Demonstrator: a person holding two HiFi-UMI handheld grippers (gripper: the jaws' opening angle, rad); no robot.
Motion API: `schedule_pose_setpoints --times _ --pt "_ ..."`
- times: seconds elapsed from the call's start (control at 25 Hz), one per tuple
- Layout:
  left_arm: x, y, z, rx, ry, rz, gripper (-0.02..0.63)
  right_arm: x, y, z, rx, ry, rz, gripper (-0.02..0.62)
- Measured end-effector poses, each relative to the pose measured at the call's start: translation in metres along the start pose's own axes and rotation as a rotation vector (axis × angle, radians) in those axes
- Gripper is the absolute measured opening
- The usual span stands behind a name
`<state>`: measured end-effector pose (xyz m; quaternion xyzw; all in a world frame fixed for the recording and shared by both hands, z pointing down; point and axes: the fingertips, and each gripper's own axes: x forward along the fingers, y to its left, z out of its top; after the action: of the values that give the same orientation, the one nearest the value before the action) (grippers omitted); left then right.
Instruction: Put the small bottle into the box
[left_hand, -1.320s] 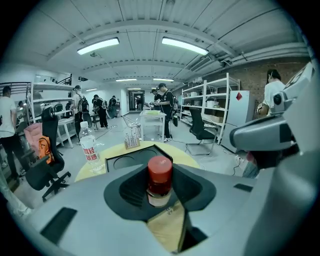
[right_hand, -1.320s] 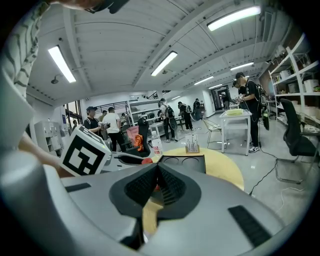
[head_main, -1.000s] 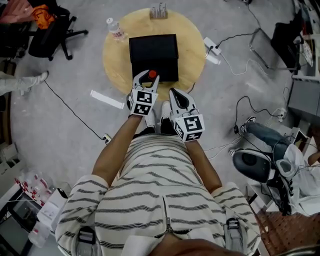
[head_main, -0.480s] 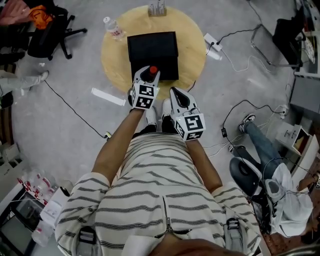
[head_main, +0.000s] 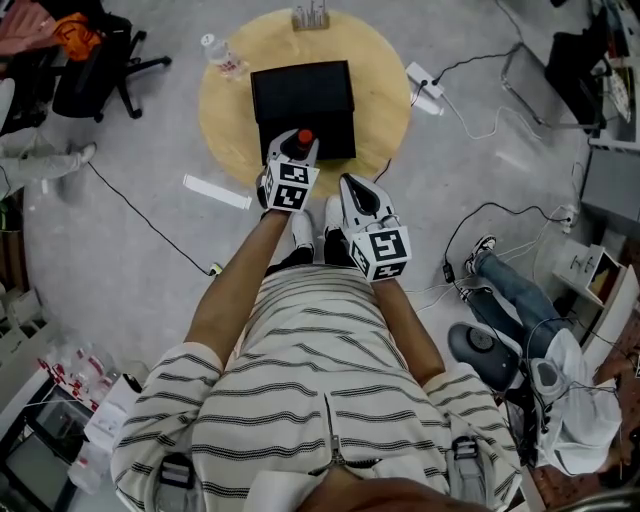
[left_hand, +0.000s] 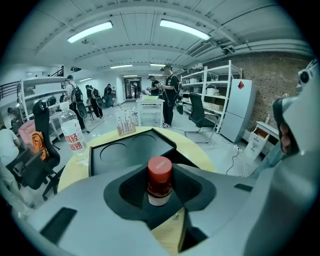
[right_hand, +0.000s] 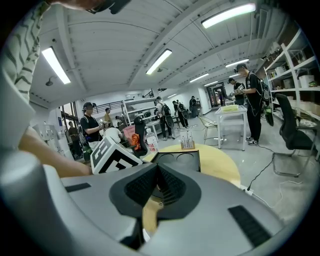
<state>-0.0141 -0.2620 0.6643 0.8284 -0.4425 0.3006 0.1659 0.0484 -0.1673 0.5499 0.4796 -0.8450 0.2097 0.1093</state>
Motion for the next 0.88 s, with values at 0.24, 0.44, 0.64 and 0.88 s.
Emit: schedule_pose_setpoints --times 0.24,0.44,0.64,0.88 --pt "0.008 0.000 -0.004 -0.002 0.016 -0.006 0.156 0.000 -0.003 -0.002 0.006 0.004 0.001 0.018" --pt "0.015 0.000 -0.011 0.002 0.044 -0.007 0.156 -0.001 -0.007 -0.004 0.008 0.009 -0.005 0.018" --pt "0.020 -0.001 -0.015 0.004 0.062 -0.007 0.156 -0.003 -0.007 -0.006 0.008 0.012 -0.006 0.018" --pt "0.025 -0.004 -0.015 0.007 0.071 -0.009 0.156 -0.006 -0.010 -0.007 0.009 0.014 -0.012 0.018"
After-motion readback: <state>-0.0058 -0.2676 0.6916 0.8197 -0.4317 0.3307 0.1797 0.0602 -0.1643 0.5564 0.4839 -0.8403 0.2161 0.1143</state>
